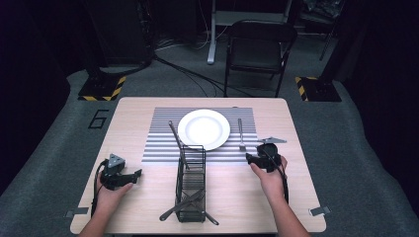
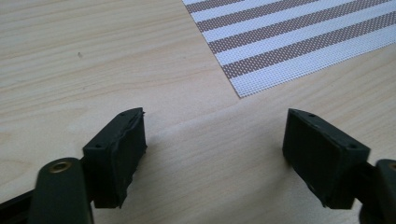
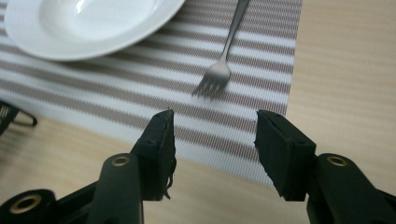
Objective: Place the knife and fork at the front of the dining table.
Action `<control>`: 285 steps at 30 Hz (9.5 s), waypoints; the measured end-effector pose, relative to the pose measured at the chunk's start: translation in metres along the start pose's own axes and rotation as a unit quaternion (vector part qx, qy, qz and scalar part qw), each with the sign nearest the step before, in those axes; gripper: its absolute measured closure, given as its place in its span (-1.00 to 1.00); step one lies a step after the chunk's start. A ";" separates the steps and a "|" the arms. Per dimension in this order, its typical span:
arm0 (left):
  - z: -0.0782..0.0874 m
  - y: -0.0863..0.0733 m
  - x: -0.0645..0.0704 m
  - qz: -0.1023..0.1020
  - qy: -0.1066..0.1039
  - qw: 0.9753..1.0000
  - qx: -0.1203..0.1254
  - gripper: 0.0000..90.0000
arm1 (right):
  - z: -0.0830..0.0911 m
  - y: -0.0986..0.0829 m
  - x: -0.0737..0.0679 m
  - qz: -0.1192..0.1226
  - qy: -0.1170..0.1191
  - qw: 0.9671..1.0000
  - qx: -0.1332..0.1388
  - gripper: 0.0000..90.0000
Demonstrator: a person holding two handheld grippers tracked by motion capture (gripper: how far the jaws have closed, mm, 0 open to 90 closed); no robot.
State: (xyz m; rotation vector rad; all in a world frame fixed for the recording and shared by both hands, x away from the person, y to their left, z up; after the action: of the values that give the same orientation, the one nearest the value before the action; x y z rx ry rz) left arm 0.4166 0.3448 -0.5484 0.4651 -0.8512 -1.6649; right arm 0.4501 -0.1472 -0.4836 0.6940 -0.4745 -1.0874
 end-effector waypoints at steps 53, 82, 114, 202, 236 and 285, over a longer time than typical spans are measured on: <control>0.065 0.088 0.093 -0.044 -0.111 0.992 0.028 0.10 | 0.009 -0.046 -0.012 0.058 0.005 0.998 0.034 0.16; 0.059 0.122 0.141 -0.074 -0.161 0.984 0.013 0.20 | 0.006 -0.049 -0.008 0.052 0.013 0.998 0.018 0.19; 0.027 0.125 0.166 -0.077 -0.159 0.984 0.024 0.58 | 0.003 -0.050 -0.003 0.037 0.022 0.999 0.012 0.17; 0.108 0.205 0.181 -0.110 -0.180 0.977 0.015 0.81 | -0.002 -0.053 -0.002 0.034 0.026 0.999 0.001 0.12; 0.086 0.211 0.142 -0.081 -0.140 0.986 0.033 0.81 | -0.004 -0.054 -0.004 0.028 0.028 0.999 -0.001 0.11; 0.012 0.135 0.077 -0.022 -0.076 0.997 0.011 0.82 | -0.005 -0.055 -0.003 0.030 0.033 0.999 -0.004 0.09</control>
State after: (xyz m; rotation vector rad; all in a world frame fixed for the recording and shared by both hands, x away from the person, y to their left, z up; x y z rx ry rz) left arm 0.4772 0.2629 -0.4304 0.3777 -0.9763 -1.7490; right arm 0.4171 -0.1587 -0.5269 0.7021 -0.4314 -1.0058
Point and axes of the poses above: each handheld gripper's, and its own axes: z roughly backward along the jaws, y roughly out of its top, x roughly to its right, the point moved 3 cm from there along -z, roughly forward along the jaws, and after that the axes turned 9 degrees about z, right-handed, at the moved point
